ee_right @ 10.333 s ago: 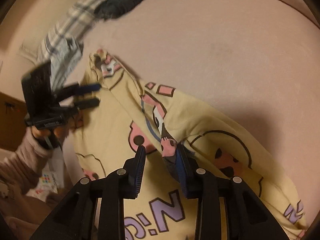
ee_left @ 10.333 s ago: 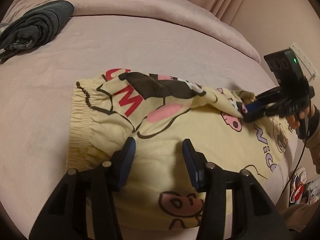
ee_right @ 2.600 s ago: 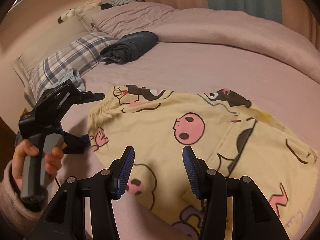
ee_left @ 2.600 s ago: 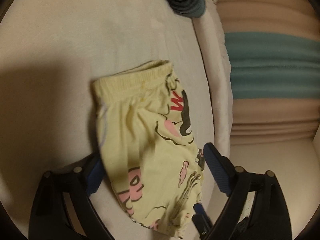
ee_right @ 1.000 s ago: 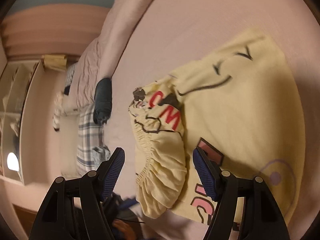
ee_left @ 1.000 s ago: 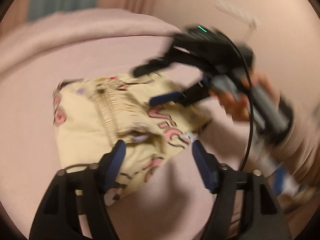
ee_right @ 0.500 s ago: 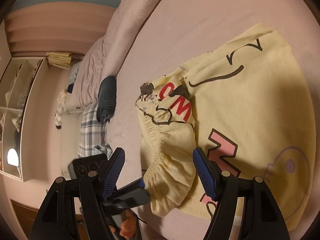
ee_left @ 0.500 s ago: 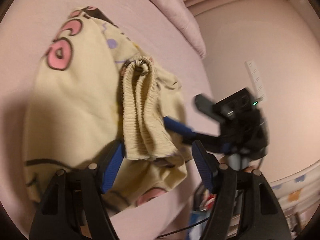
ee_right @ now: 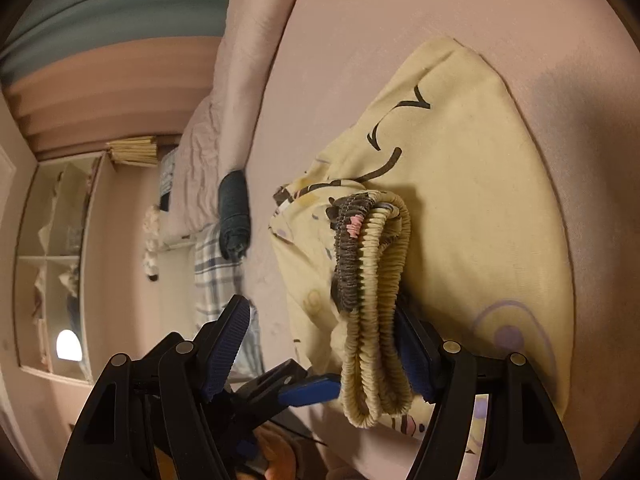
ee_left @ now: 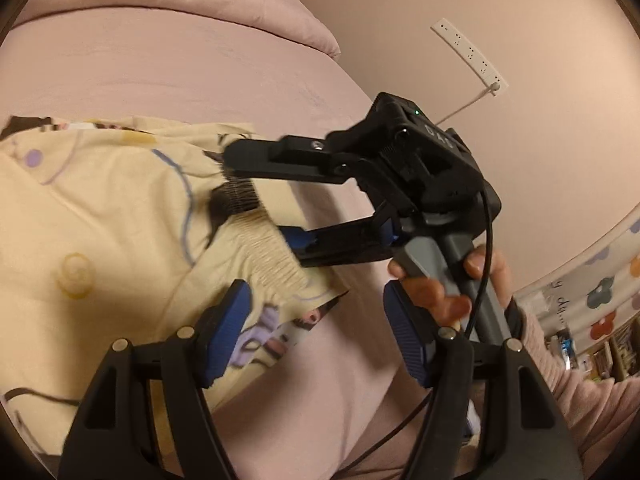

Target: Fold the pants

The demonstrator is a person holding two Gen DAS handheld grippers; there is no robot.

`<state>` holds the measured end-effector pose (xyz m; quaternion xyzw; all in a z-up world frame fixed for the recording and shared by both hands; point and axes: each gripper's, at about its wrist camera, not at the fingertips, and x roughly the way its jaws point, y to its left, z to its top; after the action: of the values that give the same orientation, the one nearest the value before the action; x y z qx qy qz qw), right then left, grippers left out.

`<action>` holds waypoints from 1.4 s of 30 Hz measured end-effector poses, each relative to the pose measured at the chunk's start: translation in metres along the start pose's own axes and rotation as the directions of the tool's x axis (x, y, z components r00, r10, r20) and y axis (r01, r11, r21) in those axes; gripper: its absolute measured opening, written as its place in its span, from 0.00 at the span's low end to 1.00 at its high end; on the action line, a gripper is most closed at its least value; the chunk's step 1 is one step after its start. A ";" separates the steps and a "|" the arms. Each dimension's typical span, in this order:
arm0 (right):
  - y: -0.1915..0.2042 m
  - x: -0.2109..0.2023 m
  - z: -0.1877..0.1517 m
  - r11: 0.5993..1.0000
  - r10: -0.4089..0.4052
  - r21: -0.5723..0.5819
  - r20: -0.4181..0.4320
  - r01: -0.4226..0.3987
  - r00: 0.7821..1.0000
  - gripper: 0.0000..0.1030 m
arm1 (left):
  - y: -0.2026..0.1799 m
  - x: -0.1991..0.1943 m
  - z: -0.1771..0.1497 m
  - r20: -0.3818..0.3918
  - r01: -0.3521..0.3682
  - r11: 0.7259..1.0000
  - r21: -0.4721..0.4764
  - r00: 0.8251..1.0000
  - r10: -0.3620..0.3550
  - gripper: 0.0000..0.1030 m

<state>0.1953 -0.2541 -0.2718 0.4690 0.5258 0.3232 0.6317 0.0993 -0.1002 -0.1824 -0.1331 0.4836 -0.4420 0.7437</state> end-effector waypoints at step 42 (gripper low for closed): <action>0.005 -0.059 0.017 0.887 -0.396 -0.188 0.161 0.422 0.904 0.42 | 0.102 -0.107 0.008 0.125 -0.093 0.934 -0.346 0.982 0.145 0.68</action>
<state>0.1980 -0.3101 -0.2455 0.2937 0.5360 0.2102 0.7631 0.1451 0.0410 -0.1779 -0.2619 0.5028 -0.2952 0.7690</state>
